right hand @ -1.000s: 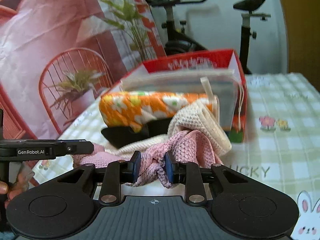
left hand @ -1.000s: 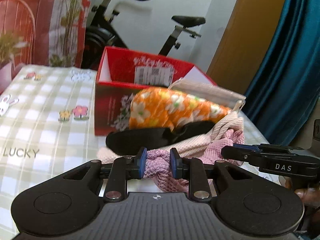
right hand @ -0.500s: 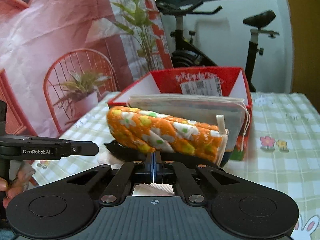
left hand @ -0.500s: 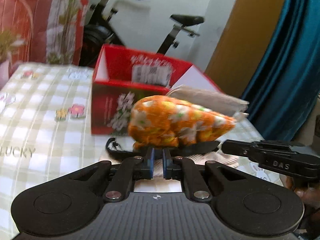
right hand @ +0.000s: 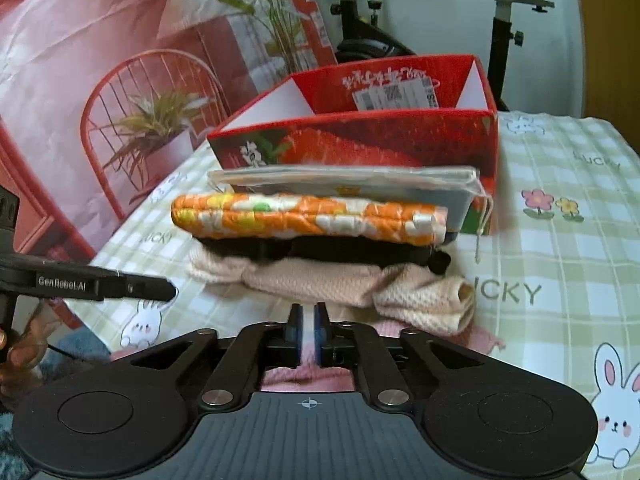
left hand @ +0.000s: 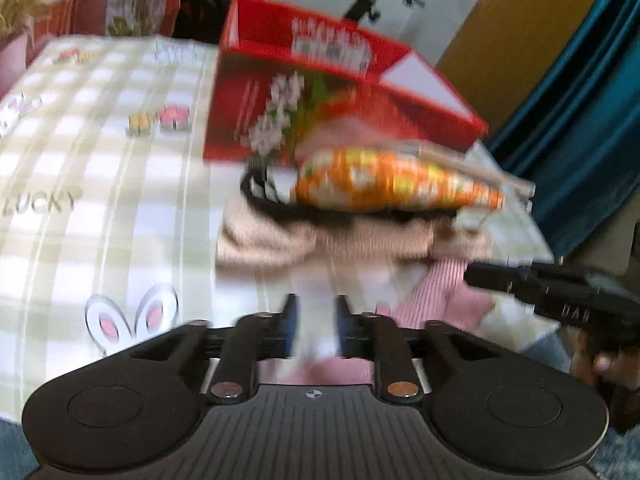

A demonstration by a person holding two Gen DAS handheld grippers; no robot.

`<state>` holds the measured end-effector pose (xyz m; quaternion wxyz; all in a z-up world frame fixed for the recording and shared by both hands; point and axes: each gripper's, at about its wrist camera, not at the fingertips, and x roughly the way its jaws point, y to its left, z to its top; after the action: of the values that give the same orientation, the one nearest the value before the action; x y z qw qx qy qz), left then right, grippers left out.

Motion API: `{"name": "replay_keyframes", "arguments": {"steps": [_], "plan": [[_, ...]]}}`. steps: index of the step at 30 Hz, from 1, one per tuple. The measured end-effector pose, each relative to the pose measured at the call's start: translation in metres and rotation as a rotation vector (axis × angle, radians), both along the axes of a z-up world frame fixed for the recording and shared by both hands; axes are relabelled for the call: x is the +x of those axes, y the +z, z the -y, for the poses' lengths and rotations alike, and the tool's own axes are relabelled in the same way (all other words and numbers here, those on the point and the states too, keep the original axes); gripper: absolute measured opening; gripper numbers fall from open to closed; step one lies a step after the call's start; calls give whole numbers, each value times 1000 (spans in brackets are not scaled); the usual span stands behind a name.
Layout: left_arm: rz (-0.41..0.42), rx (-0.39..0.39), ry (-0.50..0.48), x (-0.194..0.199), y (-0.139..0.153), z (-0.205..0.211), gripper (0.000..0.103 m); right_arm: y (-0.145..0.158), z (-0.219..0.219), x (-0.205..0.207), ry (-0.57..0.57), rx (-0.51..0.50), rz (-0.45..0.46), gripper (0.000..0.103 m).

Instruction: Organize soft objects

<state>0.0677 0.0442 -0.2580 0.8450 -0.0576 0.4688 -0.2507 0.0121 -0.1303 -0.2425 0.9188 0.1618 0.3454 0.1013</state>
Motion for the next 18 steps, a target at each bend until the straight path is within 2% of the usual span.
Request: {"name": "replay_keyframes", "arguments": {"steps": [1,2,7,11,14,18], "plan": [[-5,2,-5,-2,-2,0,49,-1,1,-1,-3,-2,-8,17],[-8,-1,-12,-4,-2,-1,52,-3,1,-1,-1,-2,-20,20],[-10,-9,-18,-5,-5,-2,52,-15,-8,9,78,-6,-90,24],[-21,-17,6,0,-7,-2,52,-29,-32,24,174,-101,-160,32],[-18,-24,27,4,-7,-3,52,-34,-34,32,175,-112,-170,31],[-16,-28,47,7,-7,-5,52,-35,-29,36,137,-97,-151,18]]}}
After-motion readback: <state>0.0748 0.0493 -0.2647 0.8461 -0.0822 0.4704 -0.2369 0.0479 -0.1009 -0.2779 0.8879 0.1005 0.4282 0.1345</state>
